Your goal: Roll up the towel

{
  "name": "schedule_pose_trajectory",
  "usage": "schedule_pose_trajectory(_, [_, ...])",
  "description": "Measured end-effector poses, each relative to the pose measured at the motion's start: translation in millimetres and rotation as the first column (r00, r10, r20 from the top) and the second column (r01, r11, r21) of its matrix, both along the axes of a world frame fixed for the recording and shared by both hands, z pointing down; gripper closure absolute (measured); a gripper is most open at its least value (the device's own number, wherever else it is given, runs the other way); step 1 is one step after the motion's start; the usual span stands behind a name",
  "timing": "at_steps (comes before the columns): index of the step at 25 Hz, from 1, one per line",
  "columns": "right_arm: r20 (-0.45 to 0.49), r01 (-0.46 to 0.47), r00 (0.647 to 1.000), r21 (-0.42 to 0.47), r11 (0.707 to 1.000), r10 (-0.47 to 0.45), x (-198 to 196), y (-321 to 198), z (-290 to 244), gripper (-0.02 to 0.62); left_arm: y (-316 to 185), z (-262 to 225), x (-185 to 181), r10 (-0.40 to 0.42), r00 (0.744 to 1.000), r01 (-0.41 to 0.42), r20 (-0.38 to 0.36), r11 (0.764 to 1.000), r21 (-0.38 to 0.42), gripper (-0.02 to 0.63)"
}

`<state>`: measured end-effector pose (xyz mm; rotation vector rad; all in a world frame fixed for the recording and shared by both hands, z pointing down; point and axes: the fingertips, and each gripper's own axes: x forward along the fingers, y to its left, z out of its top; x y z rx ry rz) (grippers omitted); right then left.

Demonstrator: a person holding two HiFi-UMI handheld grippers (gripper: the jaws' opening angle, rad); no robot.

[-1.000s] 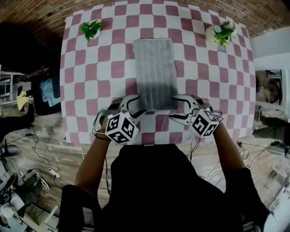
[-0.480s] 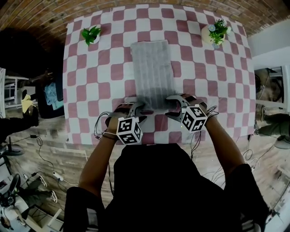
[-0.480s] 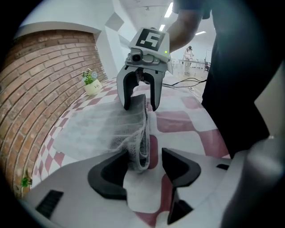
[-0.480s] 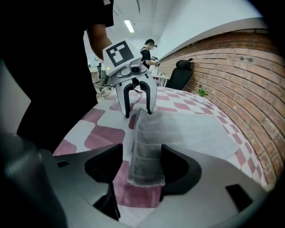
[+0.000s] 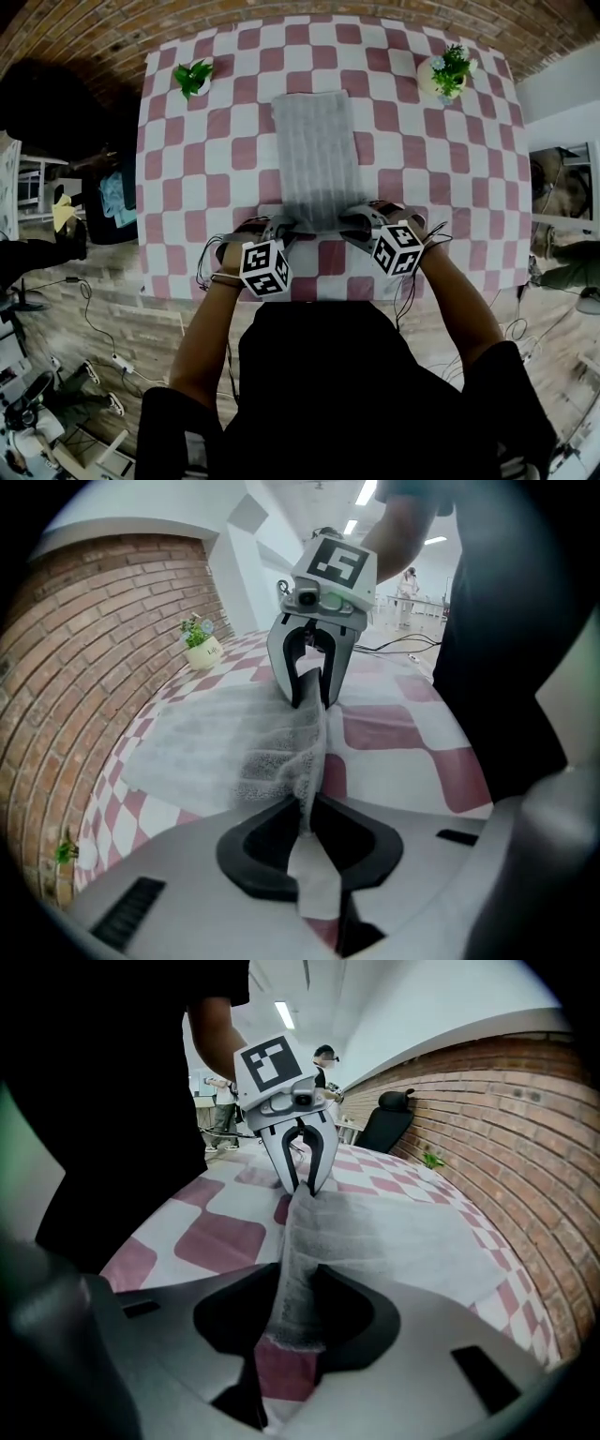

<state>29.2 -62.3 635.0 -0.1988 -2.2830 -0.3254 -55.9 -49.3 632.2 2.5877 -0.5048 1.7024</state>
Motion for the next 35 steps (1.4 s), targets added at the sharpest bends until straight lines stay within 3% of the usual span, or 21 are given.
schedule_pose_trajectory(2, [0.002, -0.011, 1.000, 0.028, 1.000, 0.011, 0.4, -2.2, -0.2, 0.508, 0.3, -0.1, 0.5, -0.008, 1.000, 0.008, 0.012, 1.000, 0.010, 0.555])
schedule_pose_trajectory(9, [-0.016, -0.029, 0.999, 0.055, 0.998, 0.030, 3.6, 10.2, -4.9, 0.525, 17.6, -4.5, 4.1, -0.020, 1.000, 0.019, 0.020, 0.999, 0.026, 0.563])
schedule_pose_trajectory(17, [0.004, -0.132, 0.991, -0.073, 0.988, 0.133, 14.0, 67.3, -18.3, 0.523, 76.1, -10.6, 12.9, -0.017, 0.999, 0.017, -0.027, 1.000, 0.004, 0.563])
schedule_pose_trajectory(26, [-0.051, -0.197, 0.980, -0.096, 0.976, 0.192, 19.4, 139.7, -12.4, 0.523, 142.4, -12.6, 16.2, 0.055, 0.997, -0.055, -0.060, 0.998, -0.001, 0.563])
schedule_pose_trajectory(35, [0.012, -0.210, 0.977, -0.123, 0.970, 0.213, 18.0, 141.2, -39.2, 0.522, 136.0, -40.1, 12.4, 0.062, 0.994, -0.060, -0.091, 0.998, 0.027, 0.561])
